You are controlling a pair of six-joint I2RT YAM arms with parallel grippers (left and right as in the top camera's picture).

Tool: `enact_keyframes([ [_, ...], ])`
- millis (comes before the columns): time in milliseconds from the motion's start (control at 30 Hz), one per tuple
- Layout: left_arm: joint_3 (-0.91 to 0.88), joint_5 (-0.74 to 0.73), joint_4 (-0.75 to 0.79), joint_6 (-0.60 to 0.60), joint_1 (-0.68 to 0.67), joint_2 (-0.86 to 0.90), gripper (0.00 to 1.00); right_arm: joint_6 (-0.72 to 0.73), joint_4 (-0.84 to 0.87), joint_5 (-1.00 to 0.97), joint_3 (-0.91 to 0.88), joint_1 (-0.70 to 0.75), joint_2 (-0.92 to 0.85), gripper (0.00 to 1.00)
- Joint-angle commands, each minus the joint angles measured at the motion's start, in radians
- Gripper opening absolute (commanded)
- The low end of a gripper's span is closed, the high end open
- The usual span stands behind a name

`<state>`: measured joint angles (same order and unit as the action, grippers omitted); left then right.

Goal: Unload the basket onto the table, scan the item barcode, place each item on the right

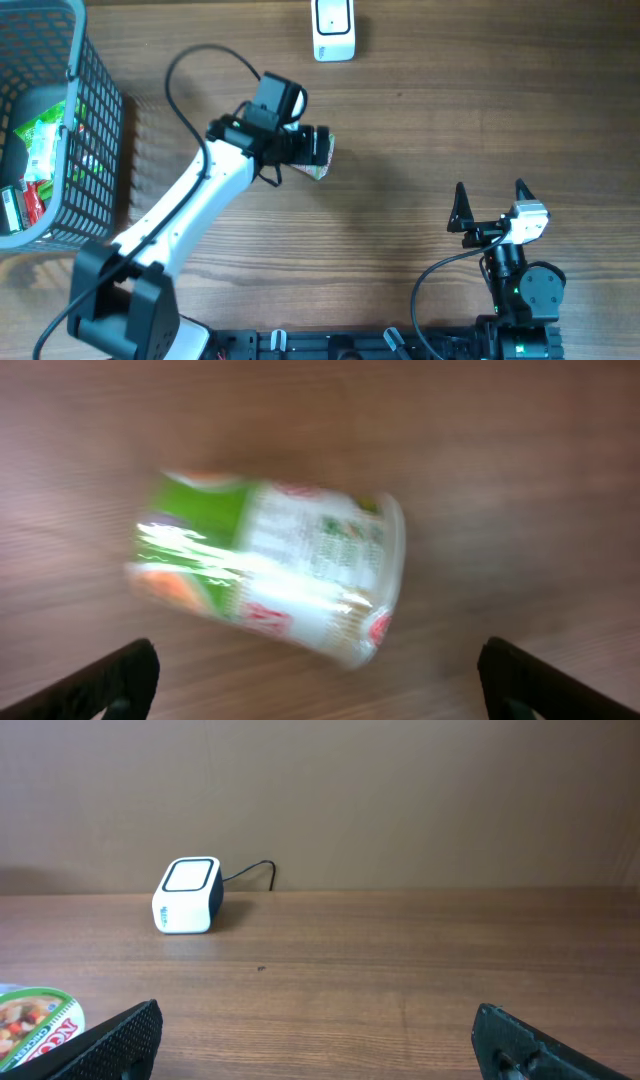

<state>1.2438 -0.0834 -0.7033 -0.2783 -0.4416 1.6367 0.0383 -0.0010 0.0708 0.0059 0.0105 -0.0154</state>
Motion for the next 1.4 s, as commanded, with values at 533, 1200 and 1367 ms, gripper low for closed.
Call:
enact_keyframes([
  [533,-0.011,0.176,0.121,-0.179,0.215,0.24,0.04,-0.011,0.003,-0.002,-0.001,0.003,0.006,0.99],
  [1200,-0.012,-0.322,0.077,-0.043,0.261,0.288,0.04,-0.011,0.003,-0.002,-0.001,0.003,0.006,1.0],
  [1367,-0.012,-0.462,-0.08,-0.042,0.258,0.288,0.04,-0.012,0.003,-0.002,-0.001,0.003,0.006,1.0],
])
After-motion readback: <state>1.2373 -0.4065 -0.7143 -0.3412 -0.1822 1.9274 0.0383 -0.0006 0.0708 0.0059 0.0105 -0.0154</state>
